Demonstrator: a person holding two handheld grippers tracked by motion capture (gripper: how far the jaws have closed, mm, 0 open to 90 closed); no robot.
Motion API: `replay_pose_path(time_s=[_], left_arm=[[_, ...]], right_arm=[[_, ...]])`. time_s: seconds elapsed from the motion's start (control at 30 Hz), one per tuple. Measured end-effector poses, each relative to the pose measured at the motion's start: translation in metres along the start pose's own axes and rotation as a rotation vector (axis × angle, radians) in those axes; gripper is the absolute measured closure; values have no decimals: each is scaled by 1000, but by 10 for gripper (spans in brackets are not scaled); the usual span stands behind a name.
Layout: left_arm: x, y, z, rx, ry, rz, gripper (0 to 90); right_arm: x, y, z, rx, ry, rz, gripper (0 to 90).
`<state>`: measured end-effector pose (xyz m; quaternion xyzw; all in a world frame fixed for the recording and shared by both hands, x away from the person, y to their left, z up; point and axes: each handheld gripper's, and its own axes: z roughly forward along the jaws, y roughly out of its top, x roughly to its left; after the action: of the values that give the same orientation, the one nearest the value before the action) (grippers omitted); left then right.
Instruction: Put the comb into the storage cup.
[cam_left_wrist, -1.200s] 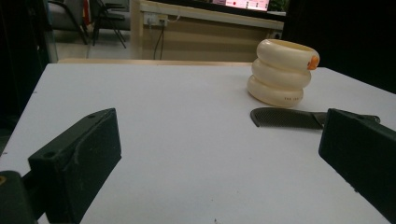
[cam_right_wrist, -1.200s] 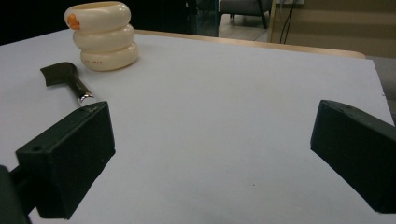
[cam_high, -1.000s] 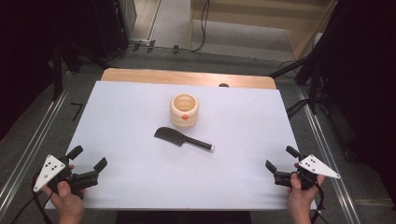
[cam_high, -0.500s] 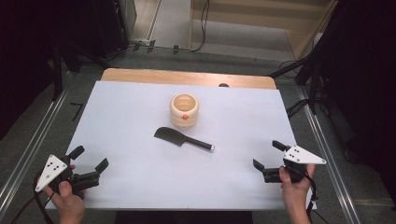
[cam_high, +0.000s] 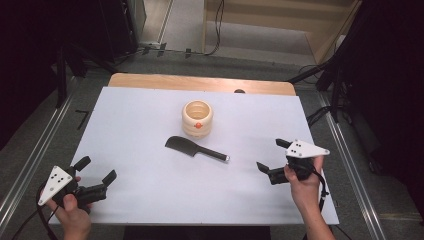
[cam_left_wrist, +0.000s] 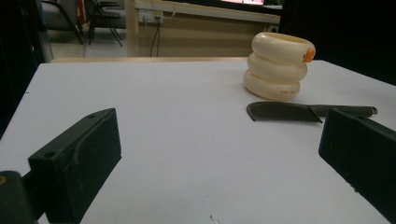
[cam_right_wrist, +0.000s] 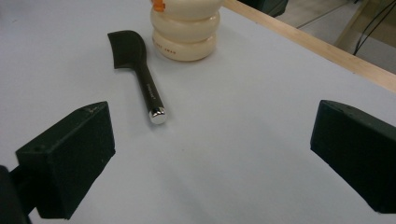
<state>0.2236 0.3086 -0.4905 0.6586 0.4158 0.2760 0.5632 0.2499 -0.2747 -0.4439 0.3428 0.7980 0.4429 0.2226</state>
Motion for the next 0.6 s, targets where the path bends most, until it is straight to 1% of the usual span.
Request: replay_pose_path(time_s=[0.07,0.13,0.17,0.23,0.27,0.3,0.33,0.37,0.43,0.5,0.57,0.6], left_arm=[[0,0,0,1,-1,2,0],[0,0,0,1,-2,2,0],[0,0,0,2,-2,1,0],[0,0,0,6,-2,3,0],[0,0,0,6,-4,3,0],[0,0,0,7,-6,4,0],[0,0,0,8,-7,5,0],[0,0,1,9,-7,5,0],[0,0,1,9,-7,6,0],[0,0,1,10,-7,6,0],[0,0,1,11,-9,9,0],[0,0,1,11,-10,9,0]], right_arm=[[1,9,8,22,13,-17,0],[1,10,10,25,18,-25,0],[2,15,16,36,33,-39,0],[3,18,19,42,37,-46,0],[4,23,24,59,51,-59,0],[4,23,24,59,51,-59,0],[6,28,30,72,57,-71,0],[6,28,30,72,57,-71,0],[9,35,37,84,67,-89,0],[9,37,39,91,70,-93,0],[10,43,46,108,81,-104,0],[10,43,46,108,81,-104,0]])
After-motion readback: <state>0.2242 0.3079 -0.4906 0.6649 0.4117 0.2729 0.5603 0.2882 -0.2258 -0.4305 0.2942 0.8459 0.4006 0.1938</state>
